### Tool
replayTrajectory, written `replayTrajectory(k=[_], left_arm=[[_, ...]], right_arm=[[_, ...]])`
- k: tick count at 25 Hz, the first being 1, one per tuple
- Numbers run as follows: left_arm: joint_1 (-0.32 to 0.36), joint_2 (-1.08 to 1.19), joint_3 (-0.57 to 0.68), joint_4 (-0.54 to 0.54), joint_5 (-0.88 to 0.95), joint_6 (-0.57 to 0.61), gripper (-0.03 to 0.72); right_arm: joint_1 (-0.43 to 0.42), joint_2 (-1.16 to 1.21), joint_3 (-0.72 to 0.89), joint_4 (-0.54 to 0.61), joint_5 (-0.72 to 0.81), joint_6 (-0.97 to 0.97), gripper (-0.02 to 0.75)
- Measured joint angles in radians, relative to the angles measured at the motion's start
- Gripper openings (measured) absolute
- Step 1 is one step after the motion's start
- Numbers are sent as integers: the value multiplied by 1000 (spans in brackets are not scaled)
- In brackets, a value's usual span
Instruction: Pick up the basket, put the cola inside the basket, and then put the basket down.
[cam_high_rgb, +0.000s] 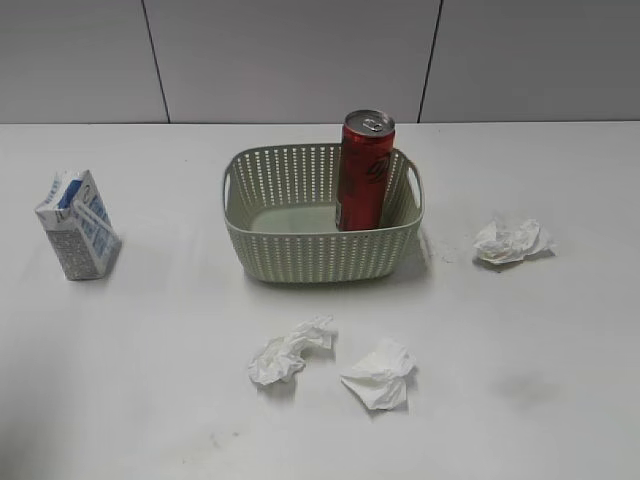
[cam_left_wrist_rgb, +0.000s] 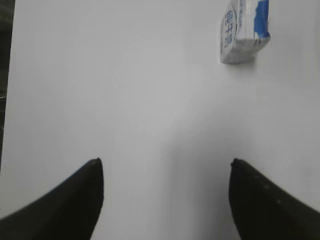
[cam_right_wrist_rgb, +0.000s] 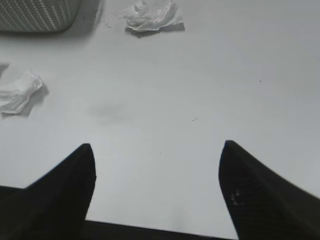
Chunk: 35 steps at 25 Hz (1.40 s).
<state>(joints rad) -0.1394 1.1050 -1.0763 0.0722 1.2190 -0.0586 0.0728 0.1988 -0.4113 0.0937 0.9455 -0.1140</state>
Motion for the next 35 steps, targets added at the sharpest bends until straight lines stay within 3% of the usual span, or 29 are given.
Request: replayTrajectory(k=[9,17,35], left_arm=[[0,-421,342,-15,-39,1,591],[0,-723,538,-35,-62,3,591],[0,-1104,582,-65,-130,3,590]], right_arm=[[0,0,0,-5,0,-23,594],[0,0,0,-5,1,-21,594],[0,0,0,-5,1,-18,594]])
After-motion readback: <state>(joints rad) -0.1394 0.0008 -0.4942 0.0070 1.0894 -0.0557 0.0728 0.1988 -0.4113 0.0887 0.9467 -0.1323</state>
